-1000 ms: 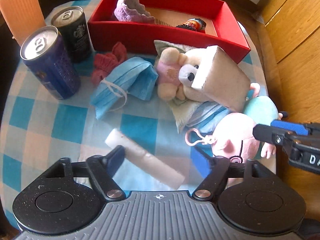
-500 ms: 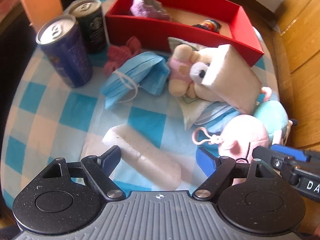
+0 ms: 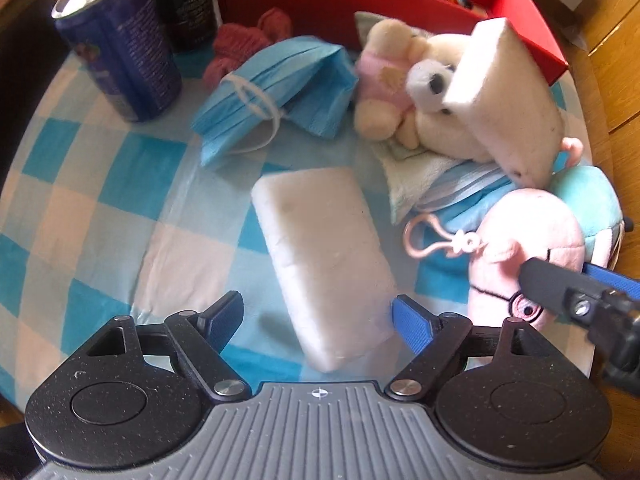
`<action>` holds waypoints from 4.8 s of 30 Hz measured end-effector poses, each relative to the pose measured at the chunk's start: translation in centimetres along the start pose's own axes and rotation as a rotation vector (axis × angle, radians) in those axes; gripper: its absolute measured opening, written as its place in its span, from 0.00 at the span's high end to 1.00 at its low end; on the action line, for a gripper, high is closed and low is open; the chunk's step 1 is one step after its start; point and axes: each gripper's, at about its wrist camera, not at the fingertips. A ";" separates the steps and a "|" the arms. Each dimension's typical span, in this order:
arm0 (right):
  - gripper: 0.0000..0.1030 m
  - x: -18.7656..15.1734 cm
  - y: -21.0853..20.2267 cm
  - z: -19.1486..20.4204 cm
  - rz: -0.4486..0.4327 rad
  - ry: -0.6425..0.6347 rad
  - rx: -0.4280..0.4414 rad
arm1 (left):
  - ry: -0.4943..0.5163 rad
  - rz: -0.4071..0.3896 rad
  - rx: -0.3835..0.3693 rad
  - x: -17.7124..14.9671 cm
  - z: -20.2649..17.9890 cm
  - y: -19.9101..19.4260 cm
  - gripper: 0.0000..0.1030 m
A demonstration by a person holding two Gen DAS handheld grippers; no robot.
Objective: Organize soft objects
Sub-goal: 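Grasp the white foam block with the left gripper, then grasp the pink pig plush with the right gripper, then carry the foam block in the left gripper to the red box while the right gripper carries the pig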
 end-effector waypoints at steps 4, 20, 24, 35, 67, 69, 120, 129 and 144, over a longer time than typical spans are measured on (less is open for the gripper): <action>0.52 0.0 0.0 0.2 -0.002 -0.015 -0.029 | 0.033 -0.040 0.040 0.1 -1.5 0.2 0.23; 0.57 -0.1 0.9 -0.9 0.018 0.004 -0.019 | 0.135 -0.046 0.004 -0.3 -1.8 0.0 0.82; 0.59 -0.4 0.6 -1.1 0.021 0.015 0.001 | 0.149 -0.052 -0.003 -0.6 -1.3 -0.9 0.82; 0.64 -0.7 -2.6 1.3 0.008 -0.045 0.020 | 0.243 -0.118 -0.016 -0.6 -1.5 -5.9 0.82; 0.32 -2.7 3.9 0.6 0.151 0.197 0.080 | 0.286 -0.118 -0.093 -0.9 0.2 -7.8 0.82; 0.37 -3.1 3.9 1.3 0.119 0.157 0.079 | 0.279 -0.111 -0.104 -0.8 0.4 -7.8 0.81; 0.57 0.0 -12.0 5.2 -0.111 -0.078 0.247 | 0.285 -0.159 -0.108 -0.2 1.0 -12.0 0.56; 0.57 0.4 -8.5 2.8 -0.062 -0.040 0.294 | 0.074 -0.084 -0.004 2.1 3.8 -4.4 0.27; 0.57 1.0 -9.1 1.3 -0.098 -0.018 0.349 | 0.092 -0.104 -0.082 1.9 3.6 -7.8 0.58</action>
Point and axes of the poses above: each gripper's, at about its wrist camera, not at the fingertips, and y roughly the way its jaws point, z to its left, x to its top, and after that the axes turned 11 degrees about z, right-handed
